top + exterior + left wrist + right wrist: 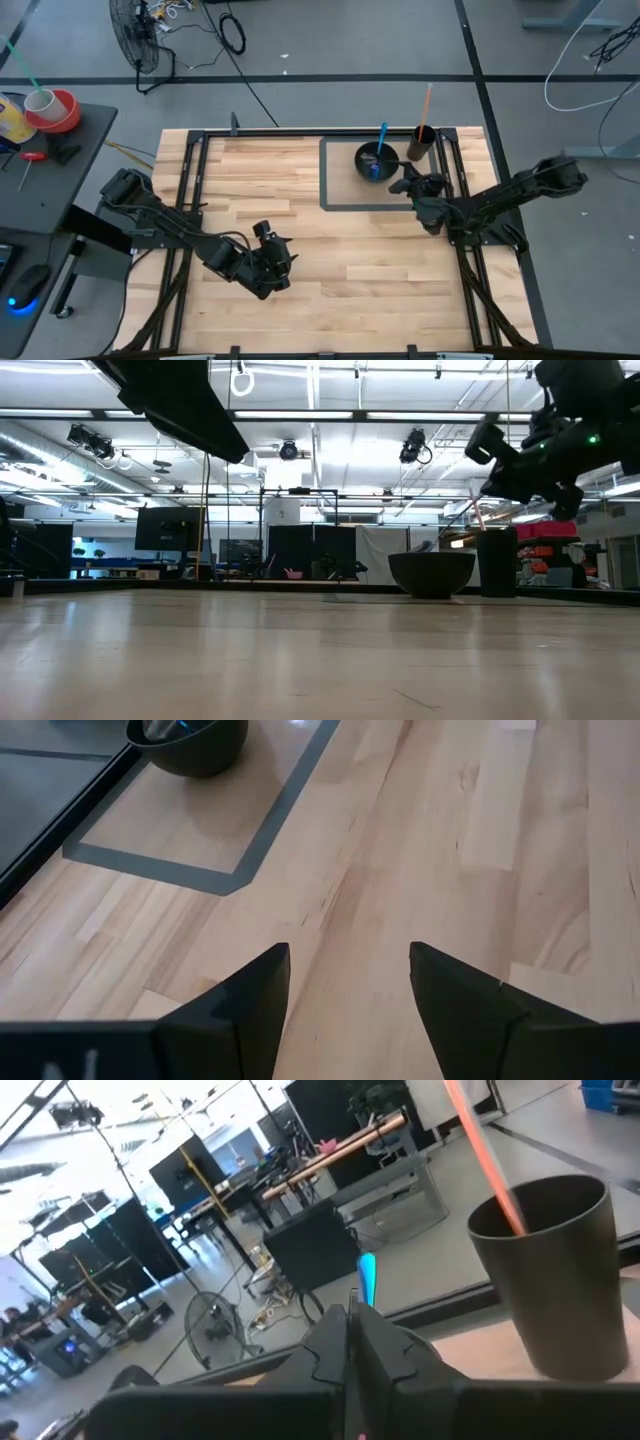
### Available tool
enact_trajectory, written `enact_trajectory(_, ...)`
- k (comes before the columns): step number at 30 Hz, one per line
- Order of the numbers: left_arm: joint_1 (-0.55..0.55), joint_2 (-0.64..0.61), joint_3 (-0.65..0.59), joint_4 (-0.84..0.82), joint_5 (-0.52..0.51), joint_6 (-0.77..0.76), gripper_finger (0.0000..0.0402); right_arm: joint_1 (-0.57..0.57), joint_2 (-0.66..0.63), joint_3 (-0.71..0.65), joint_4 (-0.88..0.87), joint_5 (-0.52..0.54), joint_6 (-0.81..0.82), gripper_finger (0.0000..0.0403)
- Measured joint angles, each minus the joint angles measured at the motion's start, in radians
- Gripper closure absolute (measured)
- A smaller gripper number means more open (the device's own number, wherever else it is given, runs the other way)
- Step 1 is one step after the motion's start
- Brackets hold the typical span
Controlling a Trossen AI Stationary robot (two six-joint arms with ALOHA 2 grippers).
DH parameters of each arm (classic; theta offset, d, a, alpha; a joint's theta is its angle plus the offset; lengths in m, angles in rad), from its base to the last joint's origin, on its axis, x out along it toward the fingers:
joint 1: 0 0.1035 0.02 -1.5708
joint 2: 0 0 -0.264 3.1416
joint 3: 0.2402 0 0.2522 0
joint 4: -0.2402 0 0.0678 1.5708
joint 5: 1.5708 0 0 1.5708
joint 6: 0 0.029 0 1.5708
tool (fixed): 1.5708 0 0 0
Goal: Pick & Place Utensil
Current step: Put the black spoon into the black bowl on the brown mat
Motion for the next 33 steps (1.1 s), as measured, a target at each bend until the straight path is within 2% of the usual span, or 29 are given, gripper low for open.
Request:
enact_trajectory(12, 0.0, 0.0, 0.0, 0.002, -0.003, 0.0, 0.0191, -0.079, 0.0, 0.0, -0.078, -0.135, 0.003, 0.0395)
enact_trajectory(19, 0.0, 0.0, 0.0, 0.003, -0.003, 0.001, 0.0191, -0.085, 0.0, 0.0, -0.199, -0.149, 0.109, 0.0395)
enact_trajectory(28, 0.0, 0.0, 0.0, 0.003, -0.003, 0.001, 0.0191, -0.086, 0.0, 0.0, -0.214, -0.169, 0.132, 0.0395)
enact_trajectory(33, 0.0, 0.0, 0.0, 0.003, -0.003, 0.001, 0.0191, -0.088, 0.0, 0.0, -0.238, -0.174, 0.211, 0.0395)
